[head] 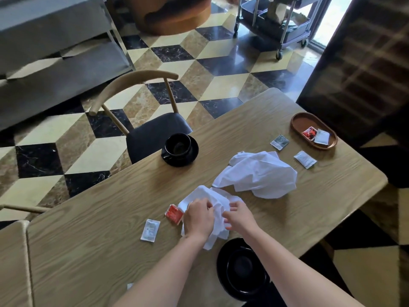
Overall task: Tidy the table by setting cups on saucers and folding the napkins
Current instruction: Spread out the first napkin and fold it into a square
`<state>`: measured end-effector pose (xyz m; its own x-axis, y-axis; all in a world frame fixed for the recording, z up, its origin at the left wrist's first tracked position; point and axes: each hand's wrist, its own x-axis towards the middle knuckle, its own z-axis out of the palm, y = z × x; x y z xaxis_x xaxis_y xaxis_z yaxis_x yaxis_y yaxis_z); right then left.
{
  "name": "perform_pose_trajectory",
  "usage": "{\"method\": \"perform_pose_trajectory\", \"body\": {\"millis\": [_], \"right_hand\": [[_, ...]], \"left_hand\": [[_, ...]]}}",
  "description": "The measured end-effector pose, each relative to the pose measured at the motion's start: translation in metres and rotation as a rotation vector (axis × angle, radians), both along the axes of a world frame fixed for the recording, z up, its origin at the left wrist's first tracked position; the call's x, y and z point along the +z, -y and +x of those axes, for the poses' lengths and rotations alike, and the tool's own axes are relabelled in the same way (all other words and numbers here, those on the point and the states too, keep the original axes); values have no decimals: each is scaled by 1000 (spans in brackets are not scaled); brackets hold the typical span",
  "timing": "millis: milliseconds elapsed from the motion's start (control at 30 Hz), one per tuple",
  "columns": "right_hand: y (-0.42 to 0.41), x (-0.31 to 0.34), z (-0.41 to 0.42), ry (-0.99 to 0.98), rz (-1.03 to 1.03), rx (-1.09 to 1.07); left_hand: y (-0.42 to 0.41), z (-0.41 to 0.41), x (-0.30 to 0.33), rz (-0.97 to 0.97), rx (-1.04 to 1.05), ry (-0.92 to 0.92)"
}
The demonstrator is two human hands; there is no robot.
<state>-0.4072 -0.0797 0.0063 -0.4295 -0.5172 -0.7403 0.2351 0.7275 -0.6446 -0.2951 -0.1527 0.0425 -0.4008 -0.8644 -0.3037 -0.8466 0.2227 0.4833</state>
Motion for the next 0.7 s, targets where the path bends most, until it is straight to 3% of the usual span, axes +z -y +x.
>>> {"method": "perform_pose_trajectory", "body": {"millis": [200, 500, 700], "right_hand": [[-6, 17, 1, -54, -87, 84], [-1, 86, -5, -247, -425, 8], [15, 159, 9, -286, -628, 33]], "left_hand": [[-4, 6, 22, 69, 136, -281], [-6, 19, 90, 24, 237, -559], [-23, 58, 122, -127, 338, -602]]}}
